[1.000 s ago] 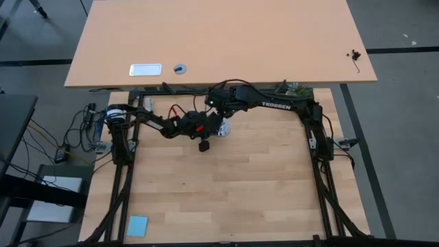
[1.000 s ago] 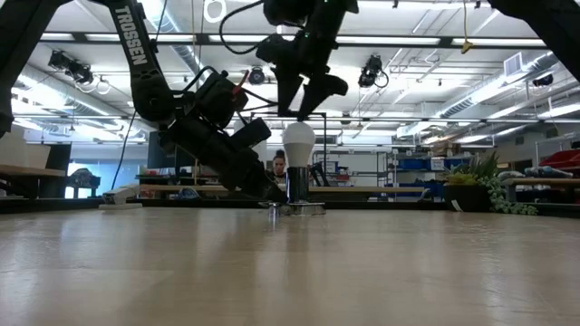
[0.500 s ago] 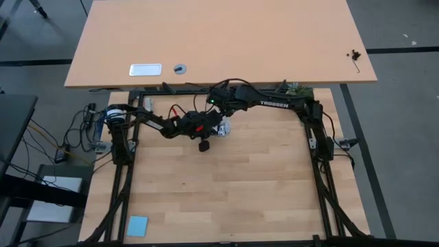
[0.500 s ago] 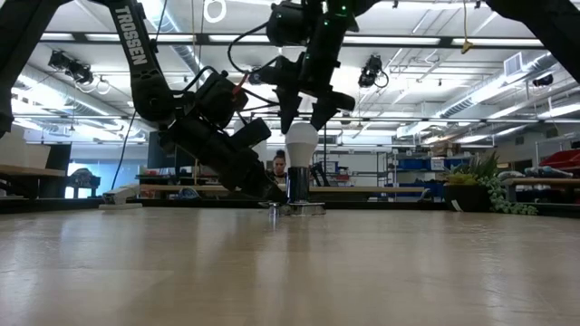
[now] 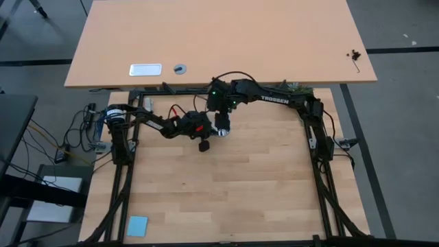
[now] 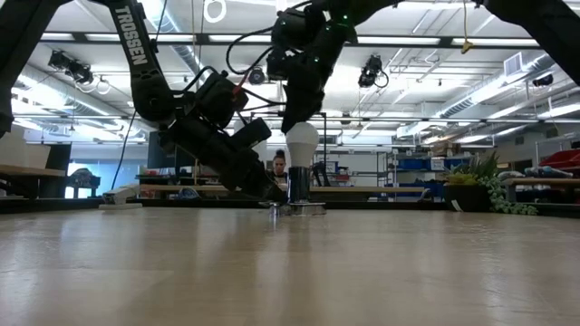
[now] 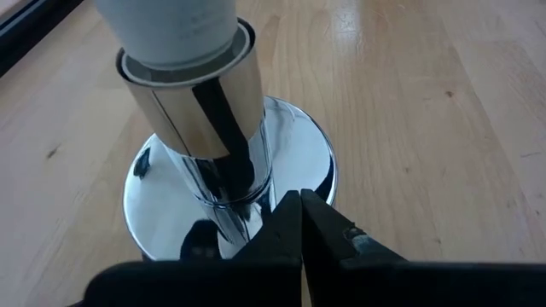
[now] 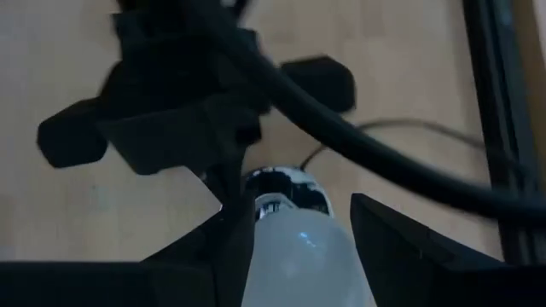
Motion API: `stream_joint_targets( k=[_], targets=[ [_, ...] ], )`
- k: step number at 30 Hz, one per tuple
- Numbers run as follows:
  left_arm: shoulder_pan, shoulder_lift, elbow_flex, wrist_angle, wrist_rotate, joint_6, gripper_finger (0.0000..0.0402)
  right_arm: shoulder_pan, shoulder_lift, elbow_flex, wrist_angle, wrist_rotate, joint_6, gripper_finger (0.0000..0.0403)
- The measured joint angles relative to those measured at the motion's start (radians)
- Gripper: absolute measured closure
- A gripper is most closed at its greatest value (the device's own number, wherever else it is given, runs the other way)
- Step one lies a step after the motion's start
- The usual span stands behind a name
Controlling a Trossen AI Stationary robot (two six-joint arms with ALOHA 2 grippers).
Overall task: Screw lightbulb
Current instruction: Remove the lightbulb from the lamp
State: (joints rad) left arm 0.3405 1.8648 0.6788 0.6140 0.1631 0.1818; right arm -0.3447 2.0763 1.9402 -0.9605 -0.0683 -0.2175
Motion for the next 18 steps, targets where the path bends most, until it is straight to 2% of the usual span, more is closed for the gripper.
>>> stream_joint_targets(
  k=[3,7,12,18],
  targets=[
    [0.0,0.0,0.0,0.0,0.001,0.001,0.0401,0.003,0.001,-0.001,0.04,-0.015,-0.053,0.0206],
    [0.0,0.0,0.0,-0.001,0.004,0.006,0.0401,0.028,0.001,0.039,0.039,0.044,0.011,0.0204],
    [0.0,0.0,0.0,-0.001,0.004,0.007,0.0401,0.07,0.001,0.117,-0.044,0.128,0.286,0.0194],
    [0.0,0.0,0.0,-0.001,0.003,0.002,0.0401,0.102,0.001,0.117,-0.114,0.188,0.597,0.0186]
  ],
)
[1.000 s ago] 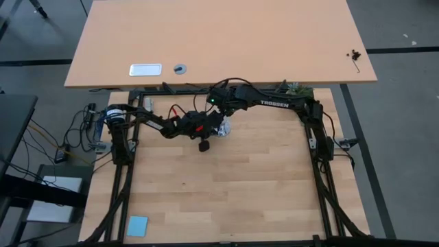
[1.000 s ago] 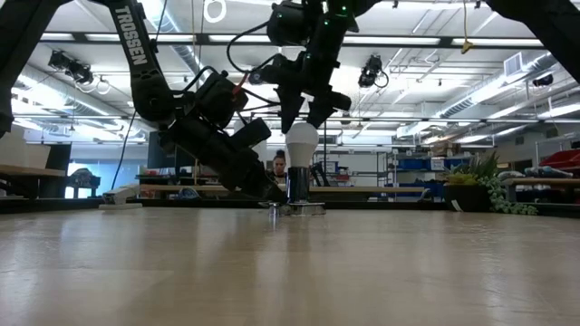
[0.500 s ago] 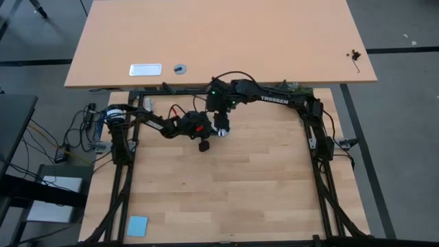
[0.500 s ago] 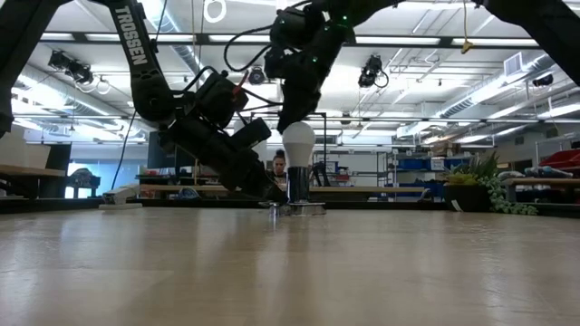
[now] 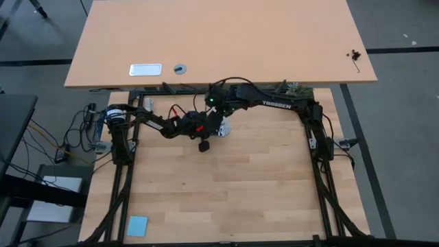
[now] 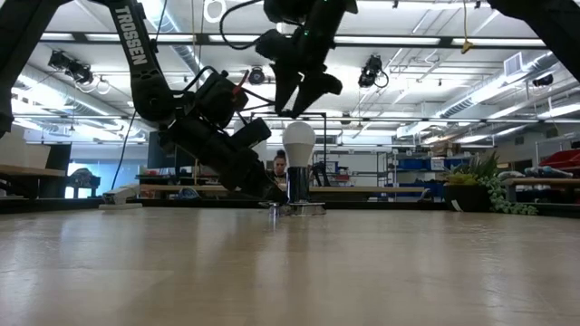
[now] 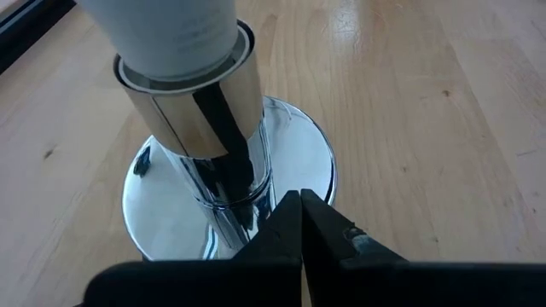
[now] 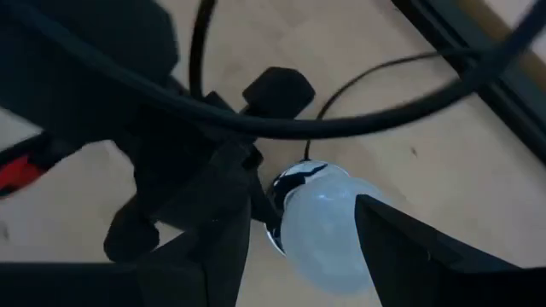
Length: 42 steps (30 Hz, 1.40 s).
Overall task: Screw lightbulb
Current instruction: Remove the lightbulb from the lamp
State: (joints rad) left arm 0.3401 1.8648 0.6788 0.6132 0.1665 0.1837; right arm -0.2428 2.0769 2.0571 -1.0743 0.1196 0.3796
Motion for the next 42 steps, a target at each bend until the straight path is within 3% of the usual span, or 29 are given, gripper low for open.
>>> stream_joint_targets(
  k=[10,16,21,29,38,42],
  targets=[
    [0.0,0.0,0.0,0.0,0.0,0.0,0.0401,0.03,-0.001,-0.072,-0.012,0.191,0.218,0.0133],
    [0.0,0.0,0.0,0.0,-0.001,-0.001,0.0401,0.024,-0.001,-0.12,0.012,0.188,0.265,0.0105],
    [0.0,0.0,0.0,0.0,-0.001,-0.001,0.0401,0.012,-0.006,-0.145,0.039,0.164,0.23,0.0119],
    [0.0,0.0,0.0,0.0,-0.001,-0.002,0.0401,-0.003,-0.007,-0.147,0.059,0.098,0.056,0.0165],
    [0.0,0.0,0.0,0.0,-0.001,-0.002,0.0401,-0.038,-0.007,-0.147,0.09,-0.061,-0.645,0.0164],
    [0.0,0.0,0.0,0.0,-0.002,-0.002,0.0401,-0.054,-0.006,-0.146,0.09,-0.065,-0.757,0.0156]
  ],
)
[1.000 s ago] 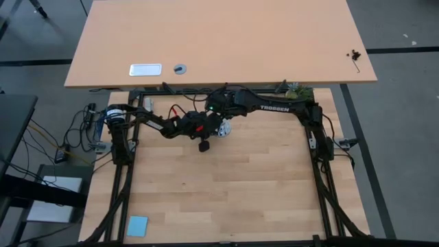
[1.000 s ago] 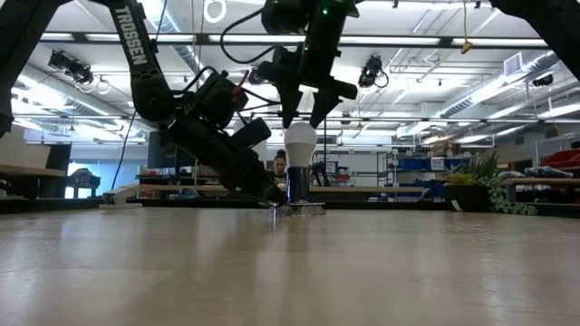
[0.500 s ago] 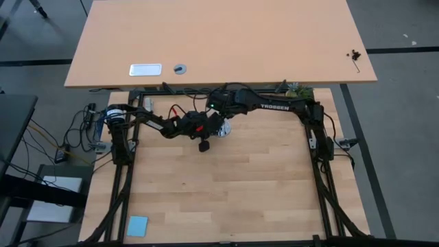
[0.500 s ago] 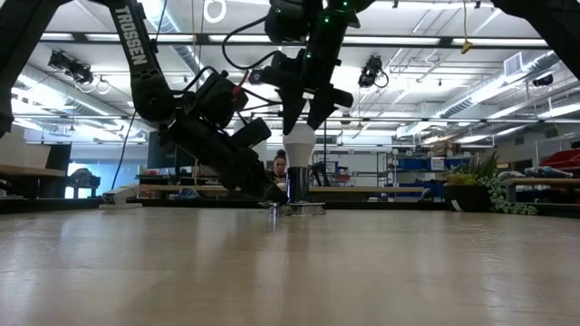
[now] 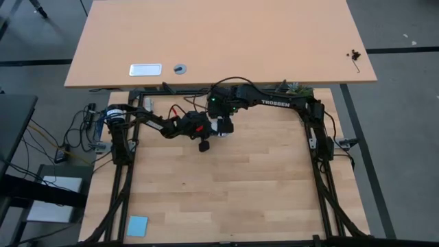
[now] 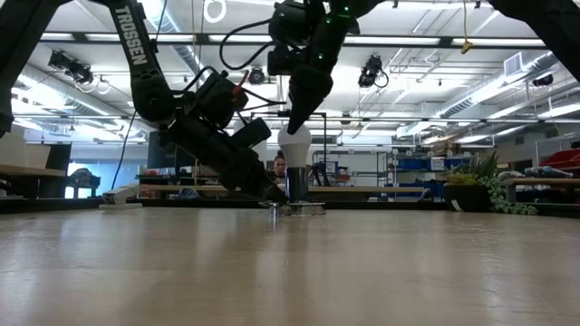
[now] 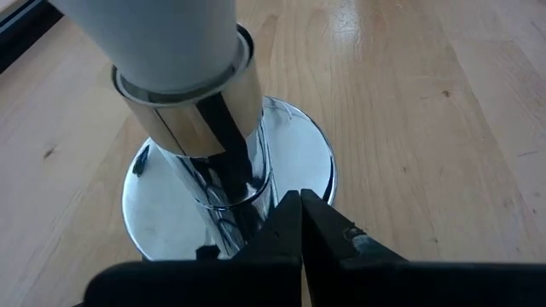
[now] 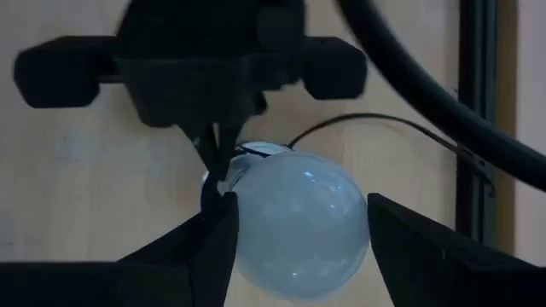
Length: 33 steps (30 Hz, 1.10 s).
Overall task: Screw lightbulb
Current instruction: Remove the lightbulb from the lamp
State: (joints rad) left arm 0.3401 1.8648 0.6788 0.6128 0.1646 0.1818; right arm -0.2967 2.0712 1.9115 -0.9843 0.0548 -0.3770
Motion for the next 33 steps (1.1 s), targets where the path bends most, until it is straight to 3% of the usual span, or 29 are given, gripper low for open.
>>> stream_joint_targets(
  k=[10,14,21,28,33],
  targets=[
    [0.0,0.0,0.0,0.0,0.001,0.001,0.0401,0.037,0.01,0.134,-0.09,0.07,0.143,0.0106],
    [0.0,0.0,0.0,0.0,0.0,0.001,0.0401,0.059,0.008,0.151,-0.129,0.134,0.389,0.0093],
    [0.0,0.0,0.0,0.0,0.001,0.0,0.0401,0.064,0.008,0.129,-0.191,0.14,0.822,0.009],
    [0.0,0.0,0.0,0.0,0.001,-0.003,0.0401,0.061,0.007,0.065,-0.083,0.14,1.011,0.0089],
    [0.0,0.0,0.0,0.0,0.001,-0.003,0.0401,0.05,0.006,0.017,-0.064,0.139,1.052,0.009]
  ],
)
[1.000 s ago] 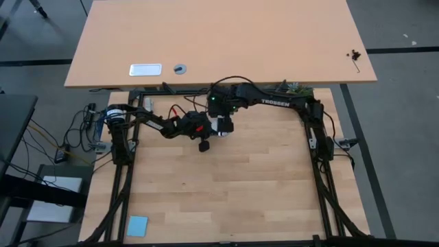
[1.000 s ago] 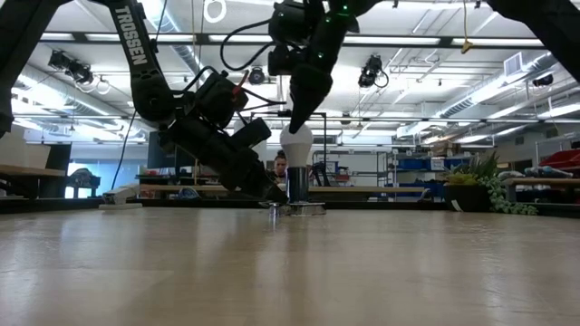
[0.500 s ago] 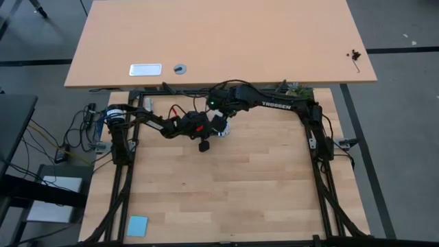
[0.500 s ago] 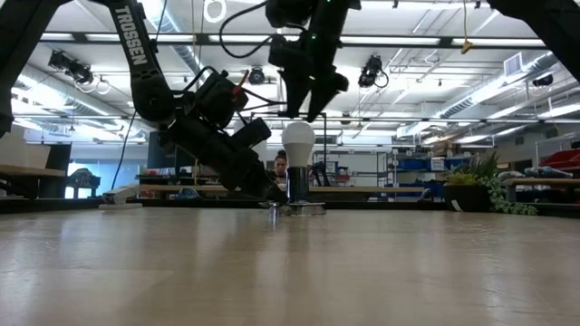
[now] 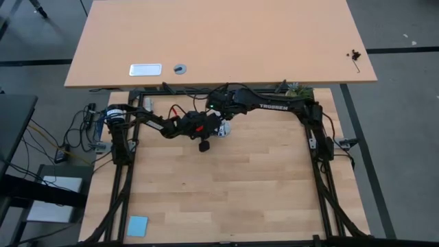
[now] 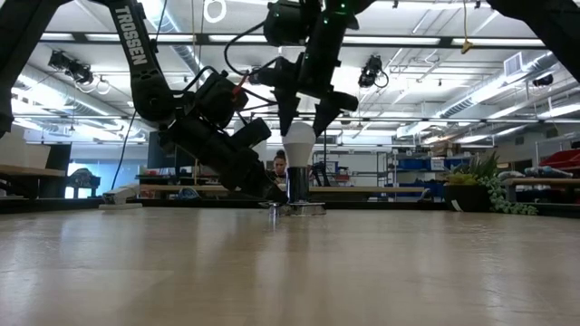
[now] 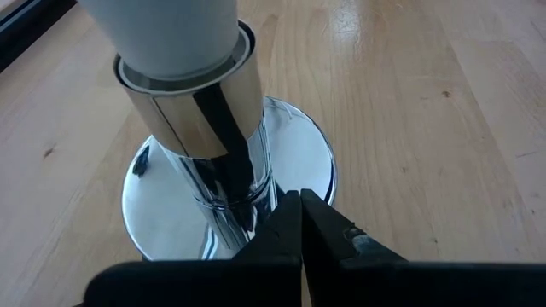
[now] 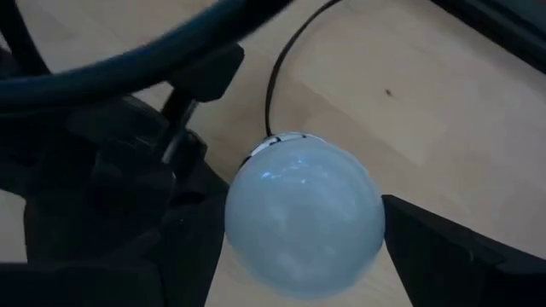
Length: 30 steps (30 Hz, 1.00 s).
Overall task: Screw lightbulb
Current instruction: Remove the lightbulb from the lamp
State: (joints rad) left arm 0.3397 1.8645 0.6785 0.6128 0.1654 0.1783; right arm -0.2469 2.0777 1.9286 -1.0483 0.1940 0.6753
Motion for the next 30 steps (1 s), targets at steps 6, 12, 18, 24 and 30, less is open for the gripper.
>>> stream_joint_targets(
  k=[6,12,18,24,30],
  targets=[
    [0.0,0.0,0.0,0.0,0.0,0.0,0.0401,-0.021,-0.006,-0.025,0.017,-0.012,-0.13,0.0118],
    [0.0,0.0,0.0,0.0,0.0,0.0,0.0401,-0.053,-0.007,-0.025,0.027,-0.108,-0.441,0.0159],
    [0.0,0.0,0.0,0.0,0.0,0.001,0.0401,-0.079,-0.007,-0.026,0.03,-0.201,-0.968,0.016],
    [0.0,0.0,0.0,0.0,0.0,0.002,0.0401,-0.11,-0.007,-0.028,0.074,-0.245,-1.202,0.0155],
    [0.0,0.0,0.0,0.0,0.0,0.004,0.0401,-0.1,0.001,0.011,0.038,-0.25,-1.011,0.0134]
  ],
)
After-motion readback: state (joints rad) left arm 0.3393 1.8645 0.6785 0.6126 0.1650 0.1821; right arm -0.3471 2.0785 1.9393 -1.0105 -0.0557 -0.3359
